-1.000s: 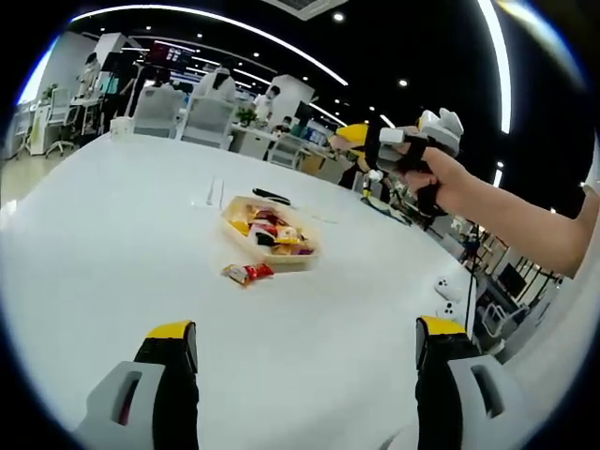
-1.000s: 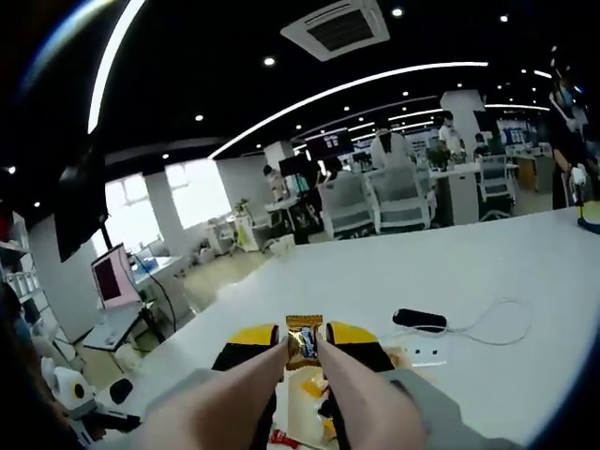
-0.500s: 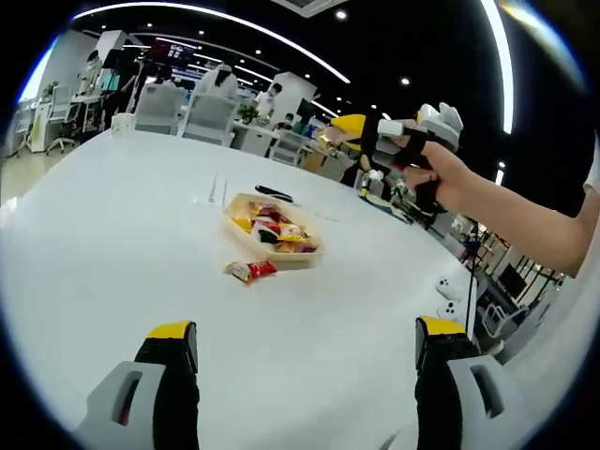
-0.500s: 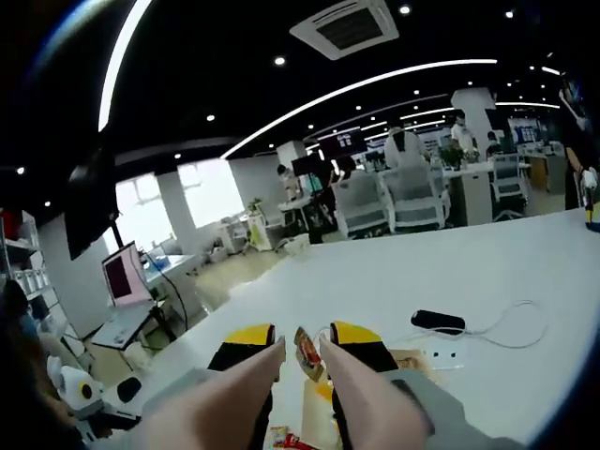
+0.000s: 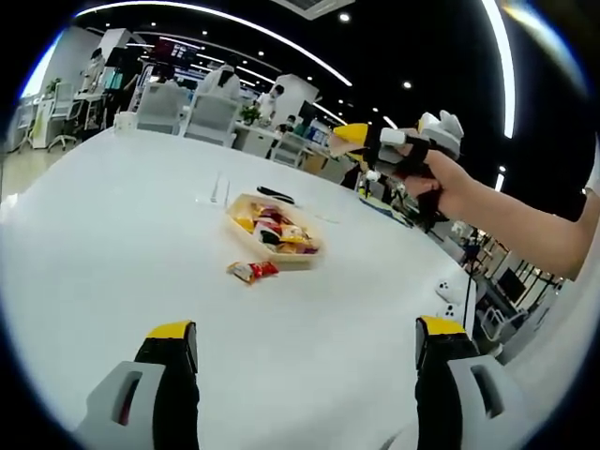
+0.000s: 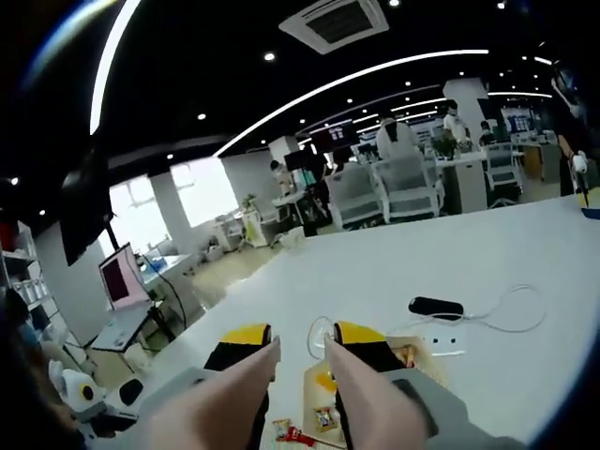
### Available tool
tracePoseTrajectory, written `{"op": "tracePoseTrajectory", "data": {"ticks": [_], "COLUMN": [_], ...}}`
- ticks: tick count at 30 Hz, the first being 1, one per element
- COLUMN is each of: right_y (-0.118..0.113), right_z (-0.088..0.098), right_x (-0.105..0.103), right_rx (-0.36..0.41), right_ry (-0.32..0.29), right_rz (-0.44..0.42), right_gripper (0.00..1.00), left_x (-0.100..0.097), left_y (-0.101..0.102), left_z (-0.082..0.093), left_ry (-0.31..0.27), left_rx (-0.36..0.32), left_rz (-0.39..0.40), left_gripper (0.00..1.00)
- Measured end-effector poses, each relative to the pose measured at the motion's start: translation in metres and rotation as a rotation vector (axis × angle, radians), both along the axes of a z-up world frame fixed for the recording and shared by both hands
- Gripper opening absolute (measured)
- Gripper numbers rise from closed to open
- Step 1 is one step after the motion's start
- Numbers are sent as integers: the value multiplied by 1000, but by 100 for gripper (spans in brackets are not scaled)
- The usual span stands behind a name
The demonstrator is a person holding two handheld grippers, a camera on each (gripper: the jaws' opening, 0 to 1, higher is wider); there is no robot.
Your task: Place the target food into the container with the food tongs after gripping and lifting it, then release it inside without dropping or visibly crushing the food.
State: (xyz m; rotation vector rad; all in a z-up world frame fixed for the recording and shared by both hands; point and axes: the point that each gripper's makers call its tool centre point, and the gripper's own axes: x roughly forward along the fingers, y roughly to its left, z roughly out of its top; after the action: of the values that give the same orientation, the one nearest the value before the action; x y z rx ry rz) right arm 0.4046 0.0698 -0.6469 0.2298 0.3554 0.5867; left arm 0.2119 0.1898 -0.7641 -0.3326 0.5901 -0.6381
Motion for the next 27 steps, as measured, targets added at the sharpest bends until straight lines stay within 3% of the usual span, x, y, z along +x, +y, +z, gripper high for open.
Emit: {"op": "tracePoseTrajectory", "data": {"ticks": [14,21,27], "right_y": [19,20,23], "right_z": [-32,-40,-45], "right_x": [-22,-24,-27], "right_rx": [-78,-88,-106], "right_ry": [46,63,71], "right_rz": [68,73,86], "right_gripper": [27,27,27], "left_x": [6,7,9], "left_y": [-2,3,0], "left_z": [1,2,7], "left_ry": [-2,-23,-43], "left_rx": [-12,0,-28], "left_rz": [-8,-4,1], "left_gripper": [97,97,99]}}
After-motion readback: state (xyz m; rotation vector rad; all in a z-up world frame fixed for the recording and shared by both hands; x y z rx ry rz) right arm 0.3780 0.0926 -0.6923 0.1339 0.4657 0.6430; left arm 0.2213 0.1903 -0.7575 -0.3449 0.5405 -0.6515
